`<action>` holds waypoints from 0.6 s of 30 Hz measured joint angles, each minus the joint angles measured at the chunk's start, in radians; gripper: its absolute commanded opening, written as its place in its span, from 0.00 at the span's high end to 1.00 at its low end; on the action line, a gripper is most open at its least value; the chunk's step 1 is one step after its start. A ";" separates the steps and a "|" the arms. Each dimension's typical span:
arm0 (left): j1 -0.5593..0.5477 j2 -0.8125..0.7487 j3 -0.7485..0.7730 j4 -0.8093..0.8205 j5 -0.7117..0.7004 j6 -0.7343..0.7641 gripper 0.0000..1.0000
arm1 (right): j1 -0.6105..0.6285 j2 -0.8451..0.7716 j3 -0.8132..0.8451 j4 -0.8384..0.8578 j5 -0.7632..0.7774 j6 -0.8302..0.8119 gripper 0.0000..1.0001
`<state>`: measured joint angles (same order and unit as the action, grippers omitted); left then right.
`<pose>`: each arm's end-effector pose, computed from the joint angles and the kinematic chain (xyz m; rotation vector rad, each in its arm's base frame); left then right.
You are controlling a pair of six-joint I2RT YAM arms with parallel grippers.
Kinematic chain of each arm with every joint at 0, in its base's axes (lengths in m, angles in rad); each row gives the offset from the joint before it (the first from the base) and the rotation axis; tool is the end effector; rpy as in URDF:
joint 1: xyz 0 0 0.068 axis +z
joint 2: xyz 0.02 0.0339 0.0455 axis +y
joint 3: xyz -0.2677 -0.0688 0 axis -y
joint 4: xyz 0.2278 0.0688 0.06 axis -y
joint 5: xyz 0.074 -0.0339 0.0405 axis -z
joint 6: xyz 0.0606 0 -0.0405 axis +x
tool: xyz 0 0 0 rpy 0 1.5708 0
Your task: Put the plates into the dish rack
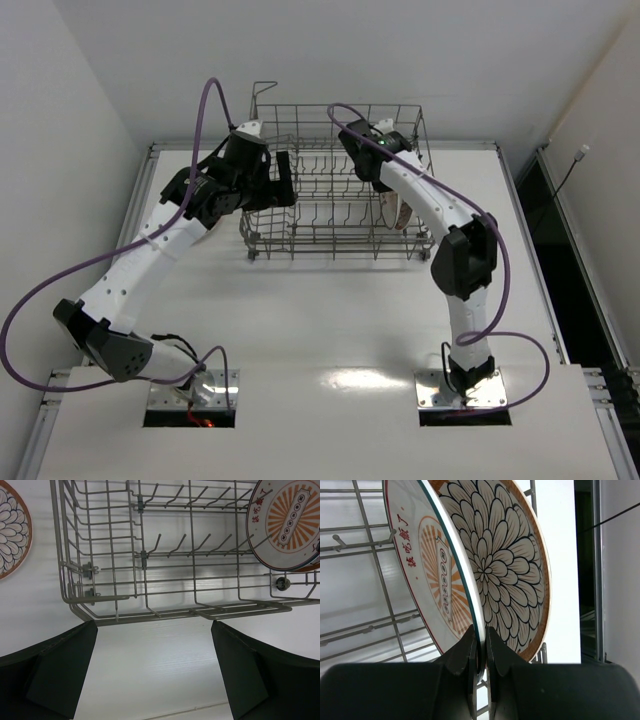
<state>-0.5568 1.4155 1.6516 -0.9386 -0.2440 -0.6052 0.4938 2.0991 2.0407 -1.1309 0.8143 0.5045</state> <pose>0.2517 -0.1395 0.4038 -0.1838 2.2641 -0.3447 0.3985 0.1645 0.2840 0.2081 2.3468 -0.6720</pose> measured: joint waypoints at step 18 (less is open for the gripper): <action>0.000 -0.019 -0.002 -0.003 -0.001 0.003 0.00 | -0.048 -0.086 -0.126 0.078 -0.079 0.067 1.00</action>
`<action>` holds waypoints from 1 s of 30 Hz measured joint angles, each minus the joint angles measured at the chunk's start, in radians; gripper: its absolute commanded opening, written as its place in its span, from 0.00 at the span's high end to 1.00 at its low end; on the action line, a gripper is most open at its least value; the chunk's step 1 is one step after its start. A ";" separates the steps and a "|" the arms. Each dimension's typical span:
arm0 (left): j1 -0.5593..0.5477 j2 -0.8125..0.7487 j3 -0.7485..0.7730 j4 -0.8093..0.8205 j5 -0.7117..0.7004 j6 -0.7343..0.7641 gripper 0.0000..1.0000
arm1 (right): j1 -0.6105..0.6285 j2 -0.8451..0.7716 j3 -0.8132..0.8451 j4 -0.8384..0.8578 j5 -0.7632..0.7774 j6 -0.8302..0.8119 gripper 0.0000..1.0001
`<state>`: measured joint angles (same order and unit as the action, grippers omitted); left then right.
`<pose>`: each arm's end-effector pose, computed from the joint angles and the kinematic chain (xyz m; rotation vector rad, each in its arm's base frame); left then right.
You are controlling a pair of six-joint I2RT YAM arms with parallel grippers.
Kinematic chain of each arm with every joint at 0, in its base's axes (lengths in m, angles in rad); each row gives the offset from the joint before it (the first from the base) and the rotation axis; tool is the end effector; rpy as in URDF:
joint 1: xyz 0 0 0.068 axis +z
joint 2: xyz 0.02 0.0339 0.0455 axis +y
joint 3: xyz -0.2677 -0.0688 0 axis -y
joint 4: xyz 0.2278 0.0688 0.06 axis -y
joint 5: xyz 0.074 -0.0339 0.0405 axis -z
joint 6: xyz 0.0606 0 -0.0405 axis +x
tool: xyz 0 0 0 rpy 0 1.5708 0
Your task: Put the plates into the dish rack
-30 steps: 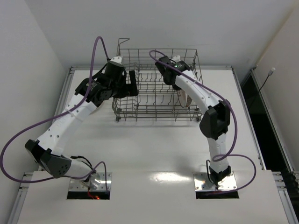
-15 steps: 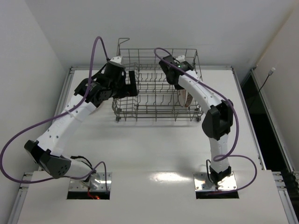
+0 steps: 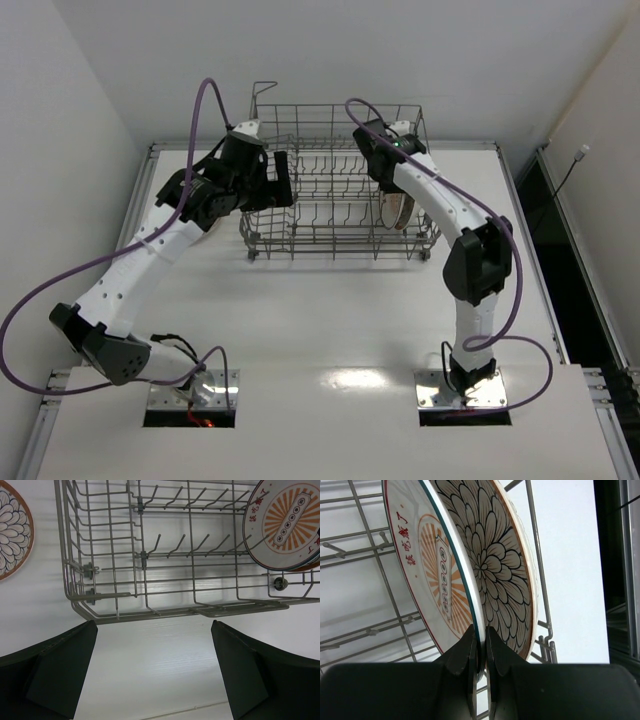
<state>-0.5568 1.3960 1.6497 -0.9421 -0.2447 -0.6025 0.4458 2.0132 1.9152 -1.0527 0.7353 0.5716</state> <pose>0.2467 -0.1363 0.4080 -0.1824 2.2511 -0.3512 0.3926 0.1426 0.2843 0.3438 2.3572 -0.5521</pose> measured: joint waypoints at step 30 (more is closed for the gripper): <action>0.000 -0.013 -0.025 -0.003 0.000 0.000 0.00 | -0.032 -0.014 -0.089 -0.024 -0.117 0.031 0.68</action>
<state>-0.5568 1.3834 1.6245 -0.9455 -0.2447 -0.6029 0.4137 1.9991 1.8267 -1.0767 0.6178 0.6022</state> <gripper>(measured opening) 1.000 0.278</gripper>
